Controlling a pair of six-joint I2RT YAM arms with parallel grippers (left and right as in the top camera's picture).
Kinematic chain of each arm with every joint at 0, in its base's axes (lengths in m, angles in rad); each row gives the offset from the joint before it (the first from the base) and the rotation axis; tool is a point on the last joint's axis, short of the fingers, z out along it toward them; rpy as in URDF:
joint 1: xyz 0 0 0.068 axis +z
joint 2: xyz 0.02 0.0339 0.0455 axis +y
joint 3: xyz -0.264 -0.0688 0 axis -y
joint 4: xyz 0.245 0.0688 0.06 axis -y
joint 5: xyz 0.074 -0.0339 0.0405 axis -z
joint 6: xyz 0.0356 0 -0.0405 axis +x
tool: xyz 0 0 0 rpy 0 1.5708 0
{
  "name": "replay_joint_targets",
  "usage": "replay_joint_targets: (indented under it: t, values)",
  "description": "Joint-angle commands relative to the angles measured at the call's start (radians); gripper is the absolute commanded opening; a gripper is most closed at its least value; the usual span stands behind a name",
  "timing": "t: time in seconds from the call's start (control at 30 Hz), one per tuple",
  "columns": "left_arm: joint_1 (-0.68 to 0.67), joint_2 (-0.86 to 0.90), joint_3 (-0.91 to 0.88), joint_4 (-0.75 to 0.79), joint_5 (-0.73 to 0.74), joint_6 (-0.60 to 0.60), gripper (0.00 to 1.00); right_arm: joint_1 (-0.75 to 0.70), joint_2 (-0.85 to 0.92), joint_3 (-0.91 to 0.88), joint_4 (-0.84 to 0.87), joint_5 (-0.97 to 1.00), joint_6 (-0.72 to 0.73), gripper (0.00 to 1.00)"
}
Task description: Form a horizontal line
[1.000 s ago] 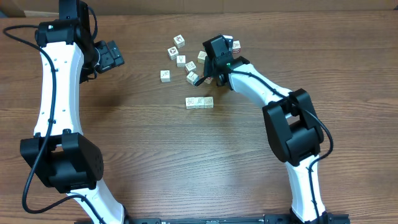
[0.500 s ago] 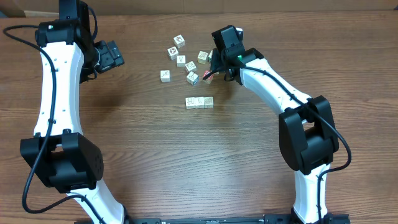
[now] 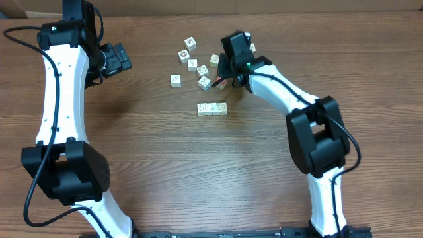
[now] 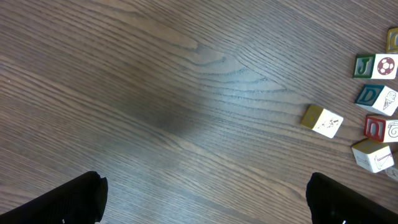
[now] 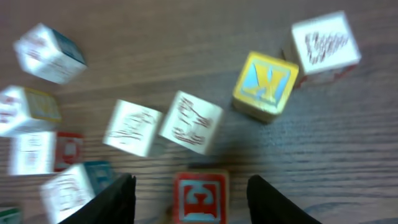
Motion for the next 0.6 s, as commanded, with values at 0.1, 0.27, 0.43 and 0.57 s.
replay_joint_targets:
  t: [0.1, 0.27, 0.43, 0.57]
  values:
    - [-0.013, -0.005, 0.006, 0.002, 0.005, -0.007, 1.0, 0.003, 0.055, -0.003, 0.022, 0.04, -0.005, 0.56]
    - [-0.013, -0.005, 0.006, 0.002, 0.005, -0.007, 1.0, 0.003, 0.058, -0.003, 0.037, 0.04, -0.005, 0.48]
    - [-0.013, -0.005, 0.006, 0.002, 0.005, -0.007, 1.0, 0.003, 0.058, -0.003, 0.035, 0.04, -0.005, 0.31]
    - [-0.013, -0.005, 0.006, 0.002, 0.004, -0.007, 1.0, 0.003, 0.058, -0.003, 0.03, 0.04, -0.005, 0.3]
